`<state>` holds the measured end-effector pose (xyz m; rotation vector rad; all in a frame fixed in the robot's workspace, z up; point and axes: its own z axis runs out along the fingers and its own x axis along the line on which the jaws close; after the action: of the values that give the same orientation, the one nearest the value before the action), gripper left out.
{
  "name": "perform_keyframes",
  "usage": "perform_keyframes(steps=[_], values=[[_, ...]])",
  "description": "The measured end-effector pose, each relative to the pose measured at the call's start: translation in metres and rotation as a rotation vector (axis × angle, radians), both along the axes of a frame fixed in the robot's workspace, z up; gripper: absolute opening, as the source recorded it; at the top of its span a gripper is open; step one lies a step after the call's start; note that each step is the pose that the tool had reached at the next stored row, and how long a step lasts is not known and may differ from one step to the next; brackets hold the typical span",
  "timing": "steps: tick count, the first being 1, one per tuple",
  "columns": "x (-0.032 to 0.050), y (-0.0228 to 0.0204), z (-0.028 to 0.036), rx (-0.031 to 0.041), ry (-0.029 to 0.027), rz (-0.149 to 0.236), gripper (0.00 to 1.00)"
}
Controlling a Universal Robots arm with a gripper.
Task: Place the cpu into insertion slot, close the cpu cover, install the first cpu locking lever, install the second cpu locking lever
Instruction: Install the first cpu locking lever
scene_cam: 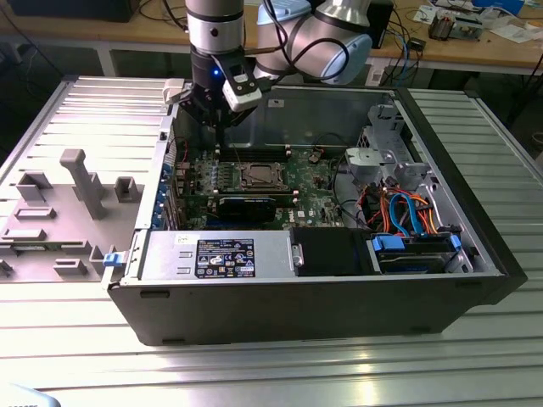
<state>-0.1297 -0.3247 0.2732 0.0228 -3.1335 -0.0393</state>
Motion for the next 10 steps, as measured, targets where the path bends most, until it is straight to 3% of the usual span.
perform_keyframes(steps=[3,6,10], values=[[0.0000,0.0067,-0.0028,0.0041,0.0000,0.002,0.11],[-0.0001,0.0089,-0.0053,0.0123,0.0000,0.013,0.11],[0.0002,0.0131,-0.0083,0.0137,0.0001,0.040,0.11]])
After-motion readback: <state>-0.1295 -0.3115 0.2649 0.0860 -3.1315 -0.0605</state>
